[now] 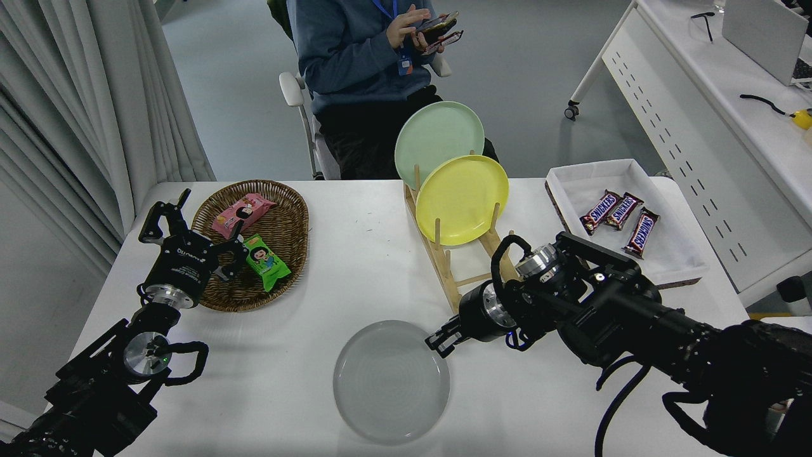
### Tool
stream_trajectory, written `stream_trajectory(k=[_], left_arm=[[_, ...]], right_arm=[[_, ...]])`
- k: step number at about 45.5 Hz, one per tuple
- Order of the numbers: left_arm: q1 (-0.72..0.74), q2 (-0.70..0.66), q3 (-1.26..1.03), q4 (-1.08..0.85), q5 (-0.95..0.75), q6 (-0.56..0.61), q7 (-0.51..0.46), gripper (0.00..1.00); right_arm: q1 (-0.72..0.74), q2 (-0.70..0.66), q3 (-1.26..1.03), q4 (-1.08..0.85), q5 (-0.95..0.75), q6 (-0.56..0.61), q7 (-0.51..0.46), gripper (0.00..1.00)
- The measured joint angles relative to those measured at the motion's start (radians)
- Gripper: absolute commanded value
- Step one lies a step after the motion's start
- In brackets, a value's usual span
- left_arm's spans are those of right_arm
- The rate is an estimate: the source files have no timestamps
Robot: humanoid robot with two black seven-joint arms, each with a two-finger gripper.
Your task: Place the plate on the table
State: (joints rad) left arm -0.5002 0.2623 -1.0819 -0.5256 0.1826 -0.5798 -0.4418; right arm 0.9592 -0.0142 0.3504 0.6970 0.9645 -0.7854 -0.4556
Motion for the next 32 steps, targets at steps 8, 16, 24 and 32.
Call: stream_trajectory(k=[8, 16, 24, 32], left_arm=[[0.000, 0.000, 0.000, 0.000, 0.000, 0.000, 0.000, 1.00], [0.000, 0.000, 0.000, 0.000, 0.000, 0.000, 0.000, 1.00], [0.000, 0.000, 0.000, 0.000, 0.000, 0.000, 0.000, 1.00], [0.000, 0.000, 0.000, 0.000, 0.000, 0.000, 0.000, 1.00]], right_arm=[[0.000, 0.001, 0.003, 0.003, -0.003, 0.002, 0.000, 1.00], [0.003, -0.001, 0.001, 0.016, -0.030, 0.106, 0.000, 1.00], [0.012, -0.003, -0.004, 0.023, -0.100, 0.322, 0.002, 1.00], [0.016, -0.005, -0.006, 0.024, -0.243, 0.534, 0.045, 1.00]])
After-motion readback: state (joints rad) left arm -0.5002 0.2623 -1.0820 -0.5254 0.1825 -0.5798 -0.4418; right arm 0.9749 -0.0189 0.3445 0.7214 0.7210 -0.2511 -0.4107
